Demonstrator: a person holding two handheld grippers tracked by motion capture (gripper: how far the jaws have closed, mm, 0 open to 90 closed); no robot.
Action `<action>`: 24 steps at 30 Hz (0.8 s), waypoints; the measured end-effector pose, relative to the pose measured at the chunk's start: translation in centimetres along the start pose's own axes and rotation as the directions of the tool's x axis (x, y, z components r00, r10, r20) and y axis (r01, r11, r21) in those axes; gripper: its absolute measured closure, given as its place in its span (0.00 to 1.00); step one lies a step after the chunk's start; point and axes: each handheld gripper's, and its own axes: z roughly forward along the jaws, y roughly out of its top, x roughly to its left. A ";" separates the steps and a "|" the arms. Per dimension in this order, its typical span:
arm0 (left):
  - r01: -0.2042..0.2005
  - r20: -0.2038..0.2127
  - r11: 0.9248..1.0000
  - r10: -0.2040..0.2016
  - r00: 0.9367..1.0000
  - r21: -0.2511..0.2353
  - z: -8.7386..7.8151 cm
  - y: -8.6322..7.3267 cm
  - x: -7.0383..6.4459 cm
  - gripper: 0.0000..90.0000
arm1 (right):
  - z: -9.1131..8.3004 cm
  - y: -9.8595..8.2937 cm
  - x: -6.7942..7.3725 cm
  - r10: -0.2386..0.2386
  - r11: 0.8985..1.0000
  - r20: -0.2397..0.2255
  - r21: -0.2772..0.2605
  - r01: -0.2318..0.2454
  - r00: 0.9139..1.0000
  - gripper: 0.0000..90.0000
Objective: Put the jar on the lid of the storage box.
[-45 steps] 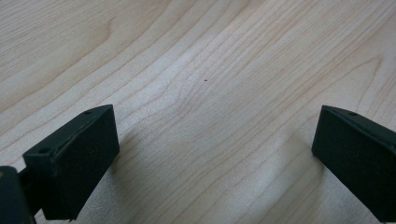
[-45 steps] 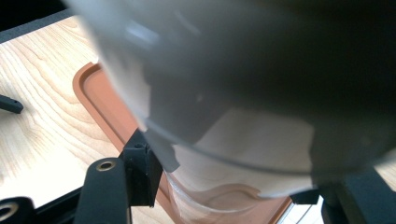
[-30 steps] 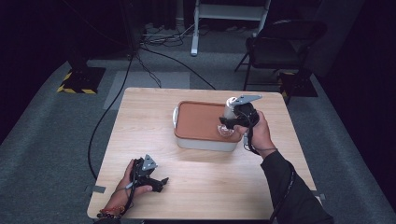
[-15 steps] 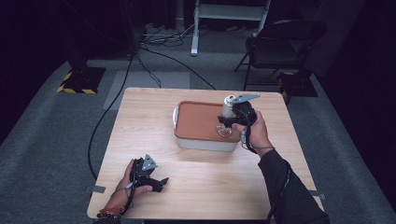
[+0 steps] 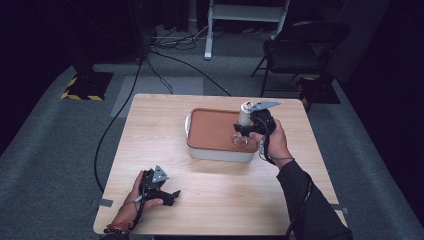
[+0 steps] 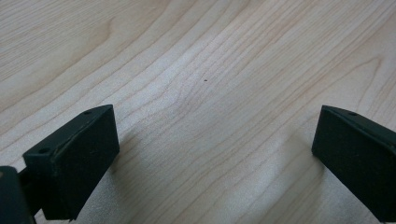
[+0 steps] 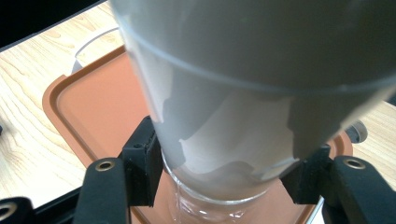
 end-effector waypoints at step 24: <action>0.000 0.000 1.000 0.000 1.000 0.000 0.0 0.0 0.0 0.01 | 0.1 -0.4 -0.1 0.006 1.000 -0.008 -0.019 -0.006 1.000 0.42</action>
